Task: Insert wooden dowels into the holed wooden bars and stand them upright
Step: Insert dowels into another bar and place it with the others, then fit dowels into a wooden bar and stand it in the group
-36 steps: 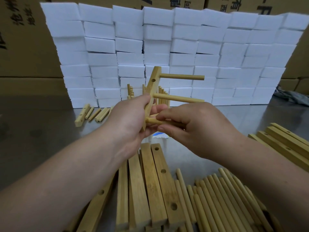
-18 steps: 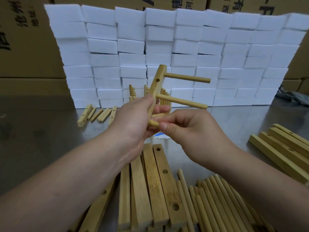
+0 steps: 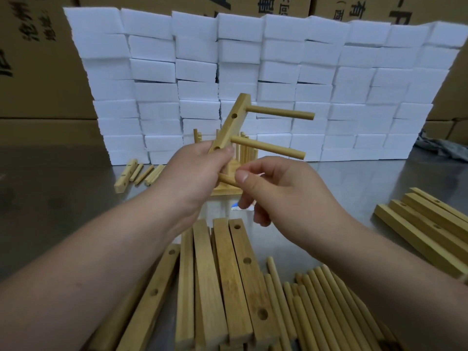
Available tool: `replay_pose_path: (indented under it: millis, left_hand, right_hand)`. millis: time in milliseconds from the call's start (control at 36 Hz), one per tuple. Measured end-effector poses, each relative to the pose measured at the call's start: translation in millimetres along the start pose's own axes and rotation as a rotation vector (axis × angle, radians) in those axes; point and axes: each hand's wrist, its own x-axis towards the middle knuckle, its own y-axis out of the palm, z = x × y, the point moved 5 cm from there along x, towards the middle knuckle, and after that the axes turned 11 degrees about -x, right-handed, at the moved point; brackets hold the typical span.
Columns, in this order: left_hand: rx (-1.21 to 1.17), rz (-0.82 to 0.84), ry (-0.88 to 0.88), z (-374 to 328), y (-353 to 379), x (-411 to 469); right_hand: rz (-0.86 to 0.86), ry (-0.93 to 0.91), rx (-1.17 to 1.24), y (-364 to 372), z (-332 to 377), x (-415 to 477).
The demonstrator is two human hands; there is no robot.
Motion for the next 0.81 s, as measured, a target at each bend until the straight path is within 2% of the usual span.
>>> replay_pose_path:
  millis: [194,278,417,500,611,722,806]
  left_hand:
    - [-0.116,-0.163,-0.087,-8,-30,18]
    - [-0.137,-0.089,-0.171,-13,-37,21]
    - [-0.115,0.089,-0.367,-10,-39,20]
    - [-0.142,0.23,-0.487,-1,-34,17]
    - [-0.187,0.344,-0.615,12,-28,13]
    - [-0.216,0.356,-0.683,21,-27,12]
    - [-0.219,0.21,-0.633,26,-32,19]
  right_hand:
    - [-0.075,-0.008,0.226,-14,-6,6]
    - [-0.099,0.034,0.263,-18,-14,13]
    - [-0.248,0.166,0.089,-32,-39,21]
    - [-0.189,0.247,0.08,-31,-53,23]
    - [-0.079,0.231,0.064,-24,-56,24]
    - [-0.057,0.166,0.03,-21,-51,23]
    - [-0.084,0.192,0.004,-23,-57,25]
